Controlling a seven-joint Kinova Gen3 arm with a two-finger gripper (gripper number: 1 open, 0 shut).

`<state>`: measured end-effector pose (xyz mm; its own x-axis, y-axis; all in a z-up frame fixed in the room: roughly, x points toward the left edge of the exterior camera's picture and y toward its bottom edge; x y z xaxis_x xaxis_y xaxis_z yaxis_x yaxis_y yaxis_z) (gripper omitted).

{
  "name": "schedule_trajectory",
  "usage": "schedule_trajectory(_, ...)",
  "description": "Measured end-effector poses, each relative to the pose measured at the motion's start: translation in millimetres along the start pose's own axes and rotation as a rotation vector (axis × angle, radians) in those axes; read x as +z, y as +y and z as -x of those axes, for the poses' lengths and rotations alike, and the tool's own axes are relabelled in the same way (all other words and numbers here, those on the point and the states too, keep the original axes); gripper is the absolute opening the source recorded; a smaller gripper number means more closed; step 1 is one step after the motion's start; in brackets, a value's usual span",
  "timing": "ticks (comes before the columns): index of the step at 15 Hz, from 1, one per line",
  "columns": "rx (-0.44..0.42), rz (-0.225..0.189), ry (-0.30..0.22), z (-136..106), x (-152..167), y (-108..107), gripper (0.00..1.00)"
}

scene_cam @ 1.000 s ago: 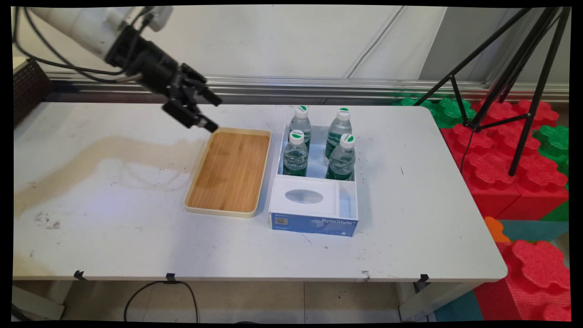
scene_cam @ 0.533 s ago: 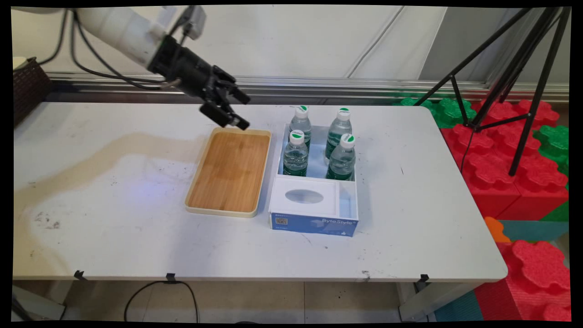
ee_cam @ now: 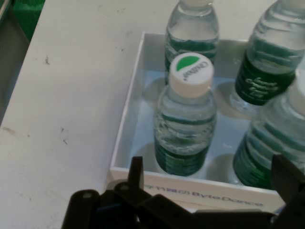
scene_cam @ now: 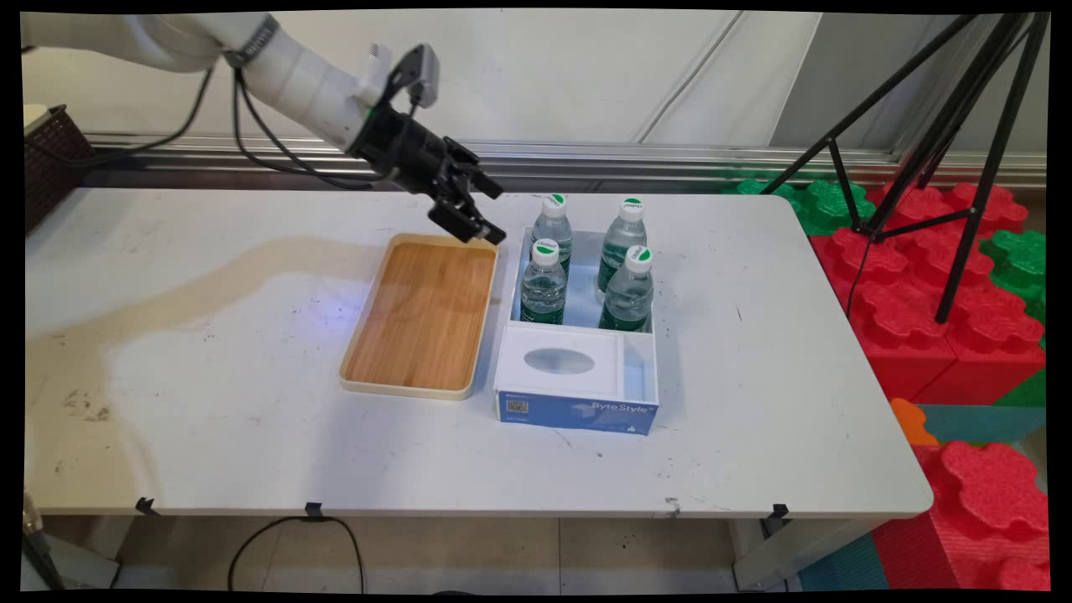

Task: Pick up the green bottle from the white box

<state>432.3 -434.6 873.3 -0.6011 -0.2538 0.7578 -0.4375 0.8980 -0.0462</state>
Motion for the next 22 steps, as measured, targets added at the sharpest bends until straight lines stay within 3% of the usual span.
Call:
schedule_trajectory(4,-0.028,0.007,0.015,5,29,-14,1.00)
schedule_trajectory(19,-0.102,0.127,0.068,16,95,-43,1.00)
schedule_trajectory(20,-0.103,0.132,0.070,17,97,-44,0.00)
schedule_trajectory(22,-0.103,0.143,0.076,17,101,-46,0.00)
